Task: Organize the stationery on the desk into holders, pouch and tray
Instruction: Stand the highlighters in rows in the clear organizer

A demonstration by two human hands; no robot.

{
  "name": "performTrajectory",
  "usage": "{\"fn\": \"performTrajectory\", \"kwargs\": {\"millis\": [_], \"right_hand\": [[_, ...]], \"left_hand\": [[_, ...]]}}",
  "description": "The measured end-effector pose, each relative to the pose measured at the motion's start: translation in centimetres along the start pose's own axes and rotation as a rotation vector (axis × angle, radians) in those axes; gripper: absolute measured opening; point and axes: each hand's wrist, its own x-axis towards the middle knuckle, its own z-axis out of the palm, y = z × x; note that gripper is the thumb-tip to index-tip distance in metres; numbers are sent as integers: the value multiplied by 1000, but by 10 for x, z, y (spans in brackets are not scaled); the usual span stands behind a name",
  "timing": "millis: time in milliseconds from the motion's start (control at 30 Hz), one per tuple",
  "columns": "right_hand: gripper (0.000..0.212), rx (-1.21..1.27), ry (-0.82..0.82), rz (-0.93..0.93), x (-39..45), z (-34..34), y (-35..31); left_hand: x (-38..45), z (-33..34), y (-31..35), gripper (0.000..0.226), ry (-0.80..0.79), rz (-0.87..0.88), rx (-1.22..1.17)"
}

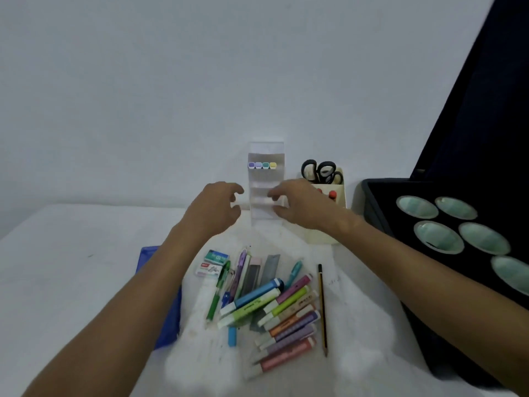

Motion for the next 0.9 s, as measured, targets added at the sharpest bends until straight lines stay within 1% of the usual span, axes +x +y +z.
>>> {"fn": "performTrajectory", "kwargs": {"millis": [67, 133, 200, 300, 433, 500, 533, 567, 633, 733, 900], "right_hand": [[34, -9, -241, -6, -16, 8, -4], [31, -16, -388, -17, -31, 20, -5], [31, -25, -469, -14, -44, 32, -5], [34, -28, -535, 15, -54, 46, -5], [38, -44, -546, -39, -60, 59, -11], [36, -49, -549, -54, -60, 64, -12], [34, -47, -553, -53, -60, 66, -11], [33, -43, -555, -53, -60, 67, -10], [29, -20, -552, -48, -60, 68, -7], [26, 11, -541, -34, -61, 69, -5], [22, 89, -481, 32, -58, 65, 2]], "left_hand": [[-17, 7, -3, 36, -186, -32, 9], [-35, 17, -4, 34, -356, -26, 1], [-51, 28, -4, 30, -483, -15, 5], [-63, 42, -3, 29, -594, 4, 56], [-73, 50, 4, 28, -638, 2, -28], [-76, 53, 7, 21, -621, -4, -19], [-78, 55, 8, 20, -600, -7, -7], [-81, 57, 8, 24, -590, -10, 9], [-88, 59, 10, 28, -617, 2, 48], [-93, 59, 11, 21, -609, 44, 89], [-95, 58, 12, 24, -562, 59, 244]]}}
